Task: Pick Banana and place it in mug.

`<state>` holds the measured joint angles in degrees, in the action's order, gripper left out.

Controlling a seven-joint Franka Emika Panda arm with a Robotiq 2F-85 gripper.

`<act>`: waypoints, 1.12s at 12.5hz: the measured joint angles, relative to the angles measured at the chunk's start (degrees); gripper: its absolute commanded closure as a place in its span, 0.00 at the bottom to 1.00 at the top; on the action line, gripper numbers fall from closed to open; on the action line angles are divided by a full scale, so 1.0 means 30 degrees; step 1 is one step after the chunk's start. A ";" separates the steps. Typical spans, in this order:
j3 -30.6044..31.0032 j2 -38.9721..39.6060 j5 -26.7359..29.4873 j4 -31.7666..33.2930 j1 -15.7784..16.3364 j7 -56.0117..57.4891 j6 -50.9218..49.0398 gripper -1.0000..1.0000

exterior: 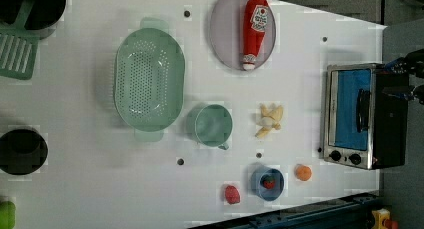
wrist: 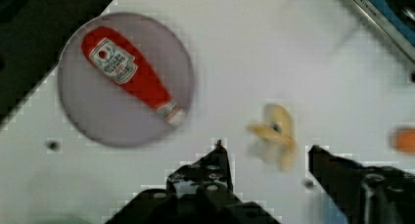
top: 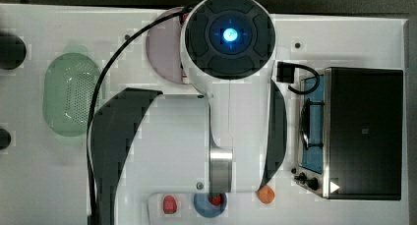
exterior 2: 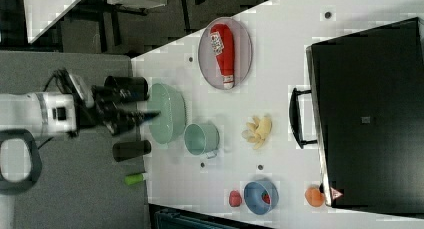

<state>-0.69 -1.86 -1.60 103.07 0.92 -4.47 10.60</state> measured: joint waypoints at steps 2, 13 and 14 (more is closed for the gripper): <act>-0.0389 -0.3829 -0.0303 0.3823 -0.0078 -0.0021 -0.3484 0.01; -0.0508 -0.3903 -0.0415 1.1079 -0.0305 -0.0014 0.7824 0.00; -0.0498 -0.2875 -0.0596 1.2086 -0.0249 0.0002 0.9708 0.00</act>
<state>-2.18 -10.48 -3.39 139.32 0.18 -4.46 39.73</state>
